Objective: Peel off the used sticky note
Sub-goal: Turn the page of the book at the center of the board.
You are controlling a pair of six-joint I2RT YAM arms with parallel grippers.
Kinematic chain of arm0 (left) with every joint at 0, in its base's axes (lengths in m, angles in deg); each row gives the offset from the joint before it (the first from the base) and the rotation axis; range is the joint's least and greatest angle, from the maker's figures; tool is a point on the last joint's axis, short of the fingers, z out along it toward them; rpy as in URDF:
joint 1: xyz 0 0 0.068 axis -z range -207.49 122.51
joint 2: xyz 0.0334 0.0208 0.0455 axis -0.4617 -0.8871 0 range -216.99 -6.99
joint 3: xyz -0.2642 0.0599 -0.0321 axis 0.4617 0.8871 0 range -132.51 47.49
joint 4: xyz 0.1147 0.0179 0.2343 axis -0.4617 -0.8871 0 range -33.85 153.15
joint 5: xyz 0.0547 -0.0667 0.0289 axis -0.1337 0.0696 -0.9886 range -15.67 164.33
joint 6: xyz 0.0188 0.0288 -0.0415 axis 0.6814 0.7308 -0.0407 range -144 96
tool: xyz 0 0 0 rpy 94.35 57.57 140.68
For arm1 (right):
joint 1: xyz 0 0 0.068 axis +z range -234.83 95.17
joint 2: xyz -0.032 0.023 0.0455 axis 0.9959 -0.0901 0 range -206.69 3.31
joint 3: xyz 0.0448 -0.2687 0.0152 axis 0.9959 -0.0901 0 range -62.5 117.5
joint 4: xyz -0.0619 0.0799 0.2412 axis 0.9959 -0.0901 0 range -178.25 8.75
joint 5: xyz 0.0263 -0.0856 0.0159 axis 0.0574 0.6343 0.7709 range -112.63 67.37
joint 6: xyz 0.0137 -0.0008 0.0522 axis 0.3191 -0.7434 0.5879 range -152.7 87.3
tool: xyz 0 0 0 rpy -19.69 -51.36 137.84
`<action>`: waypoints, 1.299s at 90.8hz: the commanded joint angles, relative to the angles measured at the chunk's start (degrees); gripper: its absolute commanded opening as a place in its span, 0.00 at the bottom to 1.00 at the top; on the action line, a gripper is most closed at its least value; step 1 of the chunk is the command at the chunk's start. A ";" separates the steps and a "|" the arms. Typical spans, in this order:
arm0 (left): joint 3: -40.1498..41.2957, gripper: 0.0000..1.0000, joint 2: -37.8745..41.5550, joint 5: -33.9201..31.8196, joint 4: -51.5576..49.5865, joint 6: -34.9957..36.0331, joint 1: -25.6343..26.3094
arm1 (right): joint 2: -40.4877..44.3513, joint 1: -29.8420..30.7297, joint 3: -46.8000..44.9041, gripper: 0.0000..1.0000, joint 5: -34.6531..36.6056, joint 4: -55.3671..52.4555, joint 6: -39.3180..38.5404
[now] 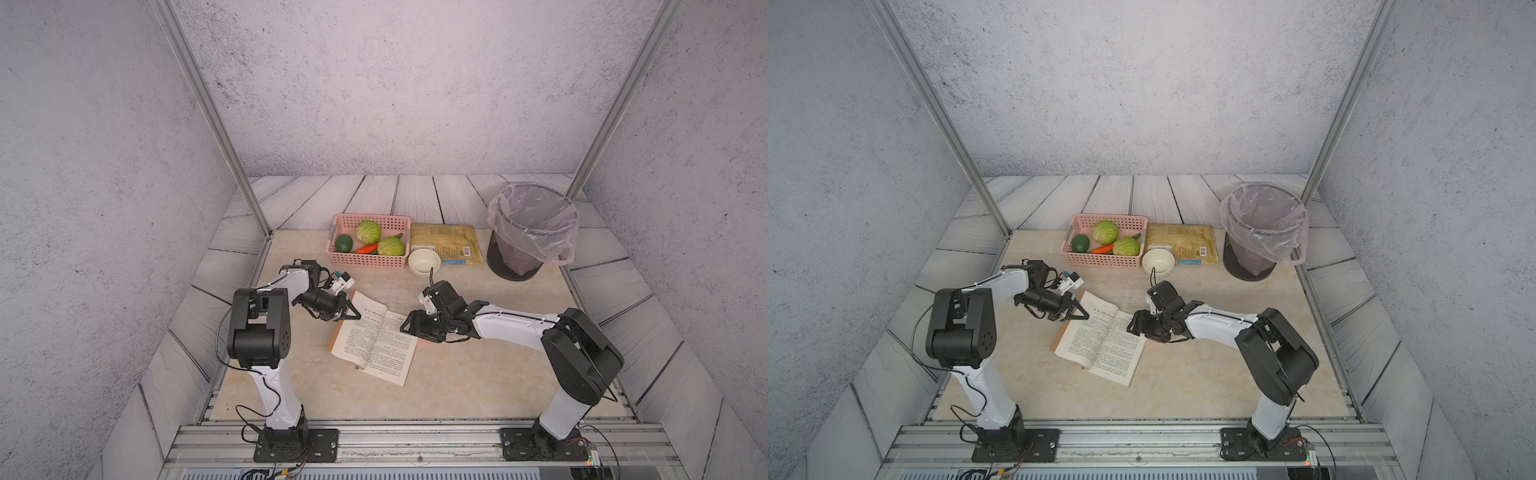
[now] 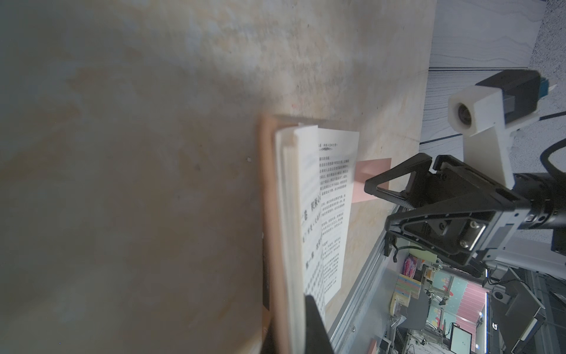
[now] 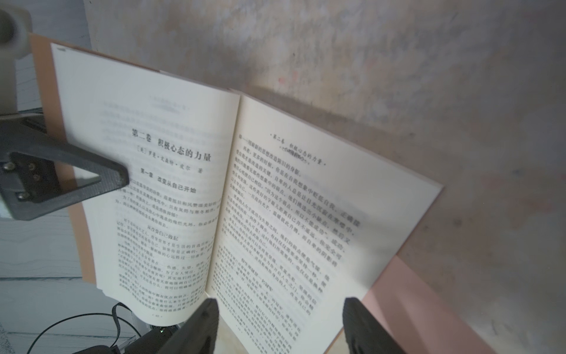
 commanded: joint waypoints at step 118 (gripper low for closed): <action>0.02 0.00 -1.08 -1.28 -0.49 0.87 -0.64 | -2.89 0.34 -1.40 0.68 0.02 2.66 1.53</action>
